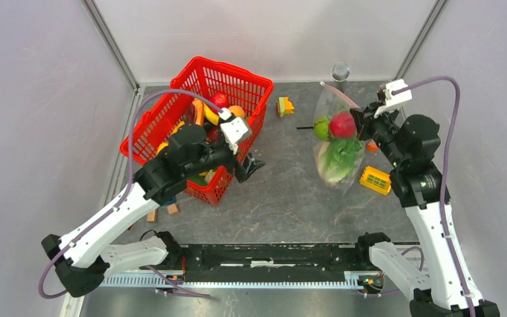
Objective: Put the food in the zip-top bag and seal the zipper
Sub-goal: Place the zipper food storage bag at the center of the board, then reset both arms
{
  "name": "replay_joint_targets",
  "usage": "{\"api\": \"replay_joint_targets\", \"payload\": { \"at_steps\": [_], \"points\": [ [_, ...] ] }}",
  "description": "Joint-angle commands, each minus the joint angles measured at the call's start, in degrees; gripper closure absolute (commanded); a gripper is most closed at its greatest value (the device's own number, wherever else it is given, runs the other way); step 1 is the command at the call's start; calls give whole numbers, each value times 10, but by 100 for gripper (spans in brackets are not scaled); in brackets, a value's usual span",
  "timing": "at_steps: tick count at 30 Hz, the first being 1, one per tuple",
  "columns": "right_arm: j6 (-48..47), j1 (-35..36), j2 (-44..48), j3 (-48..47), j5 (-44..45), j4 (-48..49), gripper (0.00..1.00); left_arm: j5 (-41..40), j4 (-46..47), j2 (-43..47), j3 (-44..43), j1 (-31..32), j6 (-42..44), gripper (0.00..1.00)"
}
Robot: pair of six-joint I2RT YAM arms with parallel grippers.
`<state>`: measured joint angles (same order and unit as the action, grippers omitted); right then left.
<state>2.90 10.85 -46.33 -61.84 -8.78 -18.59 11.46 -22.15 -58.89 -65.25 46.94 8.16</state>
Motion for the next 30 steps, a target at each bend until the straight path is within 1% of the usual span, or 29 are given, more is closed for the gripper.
{"api": "replay_joint_targets", "payload": {
  "at_steps": [1, 2, 4, 6, 8, 10, 11, 12, 13, 14, 16, 17, 20, 22, 24, 26, 30],
  "points": [
    [-64, -1, -43, -111, -60, -6, 100, -71, 51, 36, 16, -5, -51, 0],
    [-67, -1, -52, -114, -108, -20, 100, -85, 54, 46, 22, -7, -56, 0],
    [-67, 3, -52, -76, -208, -30, 100, -112, 64, 62, 35, -9, -68, 0],
    [-74, 33, -27, -7, -242, -39, 99, -142, 72, 75, 41, -13, -76, 0],
    [-73, 85, 8, 73, -233, -42, 94, -151, 76, 84, 42, -16, -103, 0],
    [-52, 145, 34, 143, -255, -26, 83, -152, 81, 86, 37, -18, -115, 0],
    [-36, 175, 48, 168, -277, -6, 72, -153, 82, 85, 35, -18, -120, 0],
    [-30, 209, 61, 192, -289, 19, 52, -154, 82, 81, 30, -18, -126, 0],
    [-13, 228, 85, 205, -283, 36, 39, -156, 80, 77, 24, -19, -130, 0],
    [-5, 238, 104, 212, -263, 49, 30, -160, 76, 72, 19, -20, -136, 0],
    [-4, 238, 137, 203, -220, 57, 21, -169, 70, 64, 11, -22, -145, 0],
    [-8, 238, 146, 194, -197, 53, 20, -172, 67, 61, 8, -22, -150, 0],
    [-7, 238, 163, 178, -68, 48, 16, -193, 63, 58, 11, -22, -164, 0],
    [12, 237, 158, 180, 51, 31, 16, -218, 68, 60, 20, -22, -178, 0],
    [44, 238, 144, 183, 201, 4, 14, -252, 62, 59, 20, -22, -210, 0],
    [70, 238, 134, 193, 311, -9, 13, -272, 38, 55, 13, -22, -229, 0],
    [90, 237, 134, 217, 458, -3, 7, -338, -6, 42, 11, -22, -284, 0]
  ]
}}
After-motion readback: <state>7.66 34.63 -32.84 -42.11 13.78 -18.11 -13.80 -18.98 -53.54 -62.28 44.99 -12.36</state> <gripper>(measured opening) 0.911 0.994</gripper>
